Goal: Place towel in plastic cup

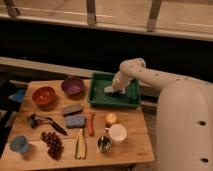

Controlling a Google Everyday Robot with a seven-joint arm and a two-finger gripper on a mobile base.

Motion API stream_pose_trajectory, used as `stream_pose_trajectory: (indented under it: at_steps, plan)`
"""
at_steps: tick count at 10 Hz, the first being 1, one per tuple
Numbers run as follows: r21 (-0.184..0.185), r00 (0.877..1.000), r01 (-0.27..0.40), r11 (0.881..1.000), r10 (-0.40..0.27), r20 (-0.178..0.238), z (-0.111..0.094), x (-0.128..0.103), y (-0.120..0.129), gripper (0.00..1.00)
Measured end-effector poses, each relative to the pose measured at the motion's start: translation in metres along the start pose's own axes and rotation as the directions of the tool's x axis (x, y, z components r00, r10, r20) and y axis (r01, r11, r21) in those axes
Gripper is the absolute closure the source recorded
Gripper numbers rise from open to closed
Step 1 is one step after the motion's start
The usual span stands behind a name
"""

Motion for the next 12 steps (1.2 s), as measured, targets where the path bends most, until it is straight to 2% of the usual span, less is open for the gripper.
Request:
stream_pose_trajectory:
  at_steps: [2,3,4,5,6,7,8,10,12]
  plan:
    - [-0.078,0.996,0.085,0.993,-0.085,0.0,-0.038,0.007,0.024,1.0]
    - [-0.128,0.991,0.135,0.982,-0.137,-0.007,-0.056,0.019,0.04,1.0]
    - [-0.161,0.985,0.168,0.972,-0.172,-0.01,-0.067,0.029,0.05,1.0]
    - [-0.199,0.977,0.208,0.958,-0.215,-0.011,-0.079,0.041,0.063,1.0]
    - [-0.243,0.963,0.256,0.936,-0.268,-0.015,-0.092,0.056,0.081,1.0]
    - [-0.274,0.953,0.285,0.919,-0.303,-0.023,-0.096,0.07,0.095,1.0]
    - [-0.32,0.935,0.323,0.891,-0.352,-0.034,-0.101,0.091,0.115,1.0]
    - [-0.369,0.913,0.361,0.857,-0.405,-0.047,-0.107,0.113,0.133,1.0]
    - [-0.369,0.913,0.36,0.857,-0.404,-0.047,-0.107,0.113,0.133,1.0]
